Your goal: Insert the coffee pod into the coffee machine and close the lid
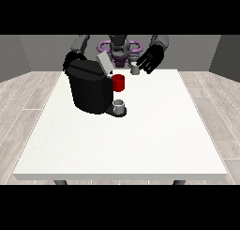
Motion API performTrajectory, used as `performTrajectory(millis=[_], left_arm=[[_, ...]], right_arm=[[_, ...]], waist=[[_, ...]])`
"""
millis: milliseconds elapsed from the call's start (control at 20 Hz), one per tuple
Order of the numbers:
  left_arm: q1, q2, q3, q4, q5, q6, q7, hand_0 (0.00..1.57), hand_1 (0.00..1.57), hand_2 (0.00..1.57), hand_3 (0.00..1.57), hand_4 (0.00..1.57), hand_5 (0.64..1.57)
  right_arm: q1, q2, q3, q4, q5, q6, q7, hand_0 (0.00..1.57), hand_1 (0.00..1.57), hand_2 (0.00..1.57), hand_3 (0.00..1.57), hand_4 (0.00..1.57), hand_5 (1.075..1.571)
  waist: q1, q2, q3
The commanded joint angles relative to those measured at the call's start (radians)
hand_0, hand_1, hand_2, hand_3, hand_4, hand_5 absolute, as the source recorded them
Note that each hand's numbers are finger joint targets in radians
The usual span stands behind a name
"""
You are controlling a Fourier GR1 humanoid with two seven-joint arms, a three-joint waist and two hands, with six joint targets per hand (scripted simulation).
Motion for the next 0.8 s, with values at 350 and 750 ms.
performTrajectory(millis=[350, 750], left_arm=[[-0.134, 0.019, 0.033, 0.024, -0.008, -0.023, 0.074, 1.28, 1.28, 1.33, 1.27, 0.52, 1.571], [-0.144, 0.017, 0.026, 0.027, -0.026, -0.029, 0.059, 1.31, 1.31, 1.33, 1.24, 0.49, 1.571]], right_arm=[[-0.034, 0.006, 0.042, -0.049, 0.018, -0.024, 0.029, 0.0, 0.0, 0.0, 0.0, 0.51, 1.571], [-0.041, -0.019, 0.016, -0.054, 0.033, -0.045, 0.025, 0.0, 0.0, 0.0, 0.0, 0.52, 1.571]], waist=[[-0.077, 0.049, 0.0001], [-0.069, 0.068, 0.0001]])
